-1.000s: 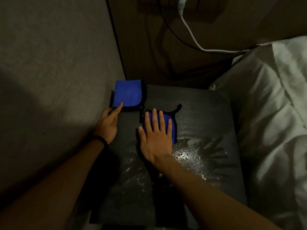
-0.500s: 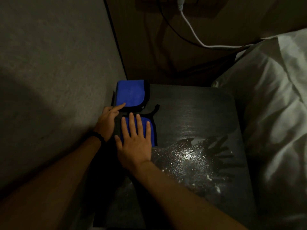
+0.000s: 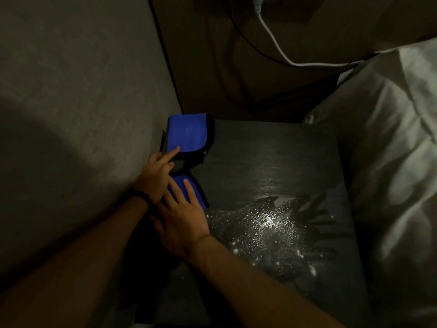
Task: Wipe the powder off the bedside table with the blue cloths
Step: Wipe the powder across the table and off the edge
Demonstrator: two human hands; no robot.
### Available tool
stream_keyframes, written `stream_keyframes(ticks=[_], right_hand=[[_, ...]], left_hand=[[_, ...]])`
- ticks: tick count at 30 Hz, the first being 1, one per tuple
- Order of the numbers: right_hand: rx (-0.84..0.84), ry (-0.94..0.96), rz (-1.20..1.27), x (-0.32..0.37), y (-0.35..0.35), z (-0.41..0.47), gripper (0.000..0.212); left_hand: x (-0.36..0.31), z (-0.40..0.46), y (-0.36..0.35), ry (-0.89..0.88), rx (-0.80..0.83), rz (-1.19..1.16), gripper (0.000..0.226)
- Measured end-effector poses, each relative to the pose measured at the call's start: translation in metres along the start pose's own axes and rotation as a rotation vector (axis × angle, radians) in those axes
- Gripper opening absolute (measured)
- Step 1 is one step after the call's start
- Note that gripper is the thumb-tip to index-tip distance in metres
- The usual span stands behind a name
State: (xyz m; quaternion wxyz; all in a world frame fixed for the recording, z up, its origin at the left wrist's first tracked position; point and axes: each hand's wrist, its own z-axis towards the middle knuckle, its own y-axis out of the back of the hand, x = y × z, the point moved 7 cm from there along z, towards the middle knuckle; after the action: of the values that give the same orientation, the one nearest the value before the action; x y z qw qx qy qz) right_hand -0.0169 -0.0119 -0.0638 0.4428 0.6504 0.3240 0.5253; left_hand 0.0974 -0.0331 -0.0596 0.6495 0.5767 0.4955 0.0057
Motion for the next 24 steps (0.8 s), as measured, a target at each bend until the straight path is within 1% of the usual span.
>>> stream_keyframes(ticks=[4,5,7,9,10,11,12,13,15,16,17,19,21,22,24], right_hand=[[0.013,0.071,-0.030,-0.005,0.004,-0.007,0.058],[0.013,0.088,-0.041,-0.007,0.005,-0.008,0.058],[0.002,0.122,-0.054,-0.010,0.006,-0.012,0.058],[-0.006,0.157,-0.073,-0.016,0.007,-0.015,0.060],[-0.008,0.173,-0.081,-0.019,0.009,-0.017,0.061],[-0.010,0.186,-0.089,-0.023,0.010,-0.019,0.063],[-0.011,0.195,-0.097,-0.027,0.011,-0.021,0.066],[-0.012,0.199,-0.104,-0.030,0.012,-0.023,0.068],[-0.012,0.181,-0.118,-0.036,0.013,-0.028,0.073],[-0.010,0.164,-0.130,-0.040,0.013,-0.030,0.076],[-0.005,0.147,-0.146,-0.045,0.013,-0.033,0.078],[0.011,0.117,-0.169,-0.055,0.015,-0.039,0.081],[0.023,0.085,-0.167,-0.065,0.018,-0.046,0.082],[0.024,0.058,-0.165,-0.070,0.020,-0.050,0.083],[0.019,0.005,-0.169,-0.079,0.025,-0.058,0.084]], left_hand=[[-0.003,-0.008,-0.011,-0.129,0.067,0.355,0.032],[-0.004,-0.010,-0.010,-0.150,0.060,0.392,0.030],[-0.004,-0.011,-0.007,-0.145,0.026,0.386,0.031],[-0.009,-0.014,-0.009,-0.178,0.001,0.386,0.029],[-0.010,-0.014,-0.009,-0.152,-0.009,0.394,0.033],[-0.009,-0.013,-0.008,-0.090,-0.045,0.312,0.039],[-0.007,-0.014,-0.008,-0.016,-0.064,0.279,0.044],[-0.007,-0.014,-0.008,0.015,-0.097,0.270,0.045],[-0.009,-0.017,-0.016,-0.042,-0.077,0.298,0.038],[-0.010,-0.018,-0.019,-0.111,-0.057,0.333,0.037],[-0.007,-0.016,-0.020,-0.116,-0.060,0.302,0.040],[-0.001,-0.014,-0.018,-0.004,-0.091,0.149,0.048],[0.006,-0.016,-0.017,0.118,-0.189,-0.006,0.044],[0.006,-0.018,-0.016,0.163,-0.209,-0.067,0.043],[0.006,-0.021,-0.016,0.188,-0.218,-0.061,0.043]])
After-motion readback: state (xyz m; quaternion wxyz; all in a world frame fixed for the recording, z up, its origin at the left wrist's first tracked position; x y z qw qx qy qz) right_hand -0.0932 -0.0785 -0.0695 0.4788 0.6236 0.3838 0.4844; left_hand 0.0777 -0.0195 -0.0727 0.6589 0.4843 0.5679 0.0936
